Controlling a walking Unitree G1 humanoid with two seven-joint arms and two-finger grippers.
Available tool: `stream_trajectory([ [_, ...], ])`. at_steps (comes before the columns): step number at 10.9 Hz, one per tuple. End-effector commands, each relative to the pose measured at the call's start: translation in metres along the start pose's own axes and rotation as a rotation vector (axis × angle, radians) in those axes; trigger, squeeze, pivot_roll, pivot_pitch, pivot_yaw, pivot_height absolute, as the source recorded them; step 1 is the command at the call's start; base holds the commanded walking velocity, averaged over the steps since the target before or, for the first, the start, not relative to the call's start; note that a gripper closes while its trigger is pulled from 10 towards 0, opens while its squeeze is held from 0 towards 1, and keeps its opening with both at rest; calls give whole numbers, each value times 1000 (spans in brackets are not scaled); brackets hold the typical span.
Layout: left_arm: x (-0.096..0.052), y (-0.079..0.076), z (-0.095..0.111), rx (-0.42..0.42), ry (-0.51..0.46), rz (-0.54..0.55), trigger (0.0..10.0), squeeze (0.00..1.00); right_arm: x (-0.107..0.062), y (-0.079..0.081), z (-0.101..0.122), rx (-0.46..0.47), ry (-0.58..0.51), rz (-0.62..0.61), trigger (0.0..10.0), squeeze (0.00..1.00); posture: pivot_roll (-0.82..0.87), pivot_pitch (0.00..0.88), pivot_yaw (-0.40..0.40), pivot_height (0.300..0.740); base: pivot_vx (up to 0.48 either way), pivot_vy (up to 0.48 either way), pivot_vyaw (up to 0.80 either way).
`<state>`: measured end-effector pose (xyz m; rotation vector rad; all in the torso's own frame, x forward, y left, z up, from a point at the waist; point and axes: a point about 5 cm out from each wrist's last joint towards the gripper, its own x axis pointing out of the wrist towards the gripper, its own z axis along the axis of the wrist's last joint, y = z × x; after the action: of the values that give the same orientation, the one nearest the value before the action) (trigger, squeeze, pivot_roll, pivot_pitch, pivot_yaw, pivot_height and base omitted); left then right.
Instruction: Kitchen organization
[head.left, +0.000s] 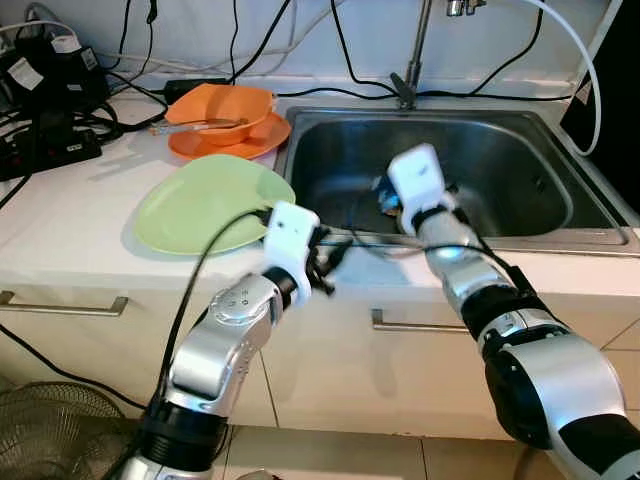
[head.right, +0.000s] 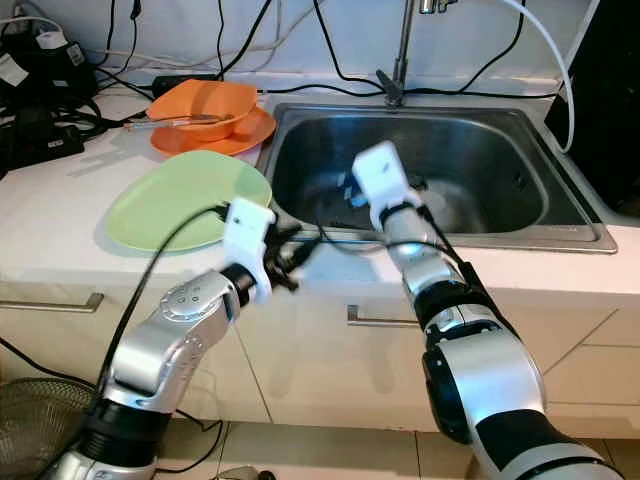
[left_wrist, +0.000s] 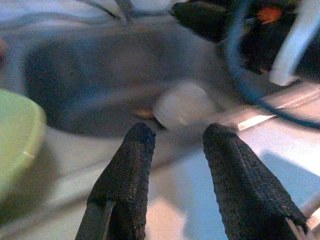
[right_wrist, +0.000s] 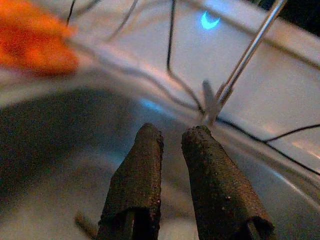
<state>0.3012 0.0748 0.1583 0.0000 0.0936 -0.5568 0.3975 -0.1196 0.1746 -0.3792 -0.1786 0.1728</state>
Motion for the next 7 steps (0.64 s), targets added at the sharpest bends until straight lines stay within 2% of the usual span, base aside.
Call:
stream_trajectory([
  [1, 2, 10, 3, 35, -61, 82, 10000, 0, -1, -5, 8, 95, -73, -40, 10000, 0, 162, 0, 33, 740, 0, 0, 0],
  [2, 2, 15, 11, 37, -118, 126, 10000, 0, -3, -6, 13, 160, -124, -65, 10000, 0, 148, 0, 34, 740, 0, 0, 0],
  [4, 3, 22, 16, 14, -164, 184, 10000, 0, -15, -4, 10, 260, -163, -98, 10000, 0, 142, 0, 32, 740, 0, 0, 0],
  [7, 0, 46, 21, -1, -230, 306, 10000, 0, -49, 11, -4, 393, -150, -108, 10000, 0, 112, 0, 34, 740, 0, 0, 0],
])
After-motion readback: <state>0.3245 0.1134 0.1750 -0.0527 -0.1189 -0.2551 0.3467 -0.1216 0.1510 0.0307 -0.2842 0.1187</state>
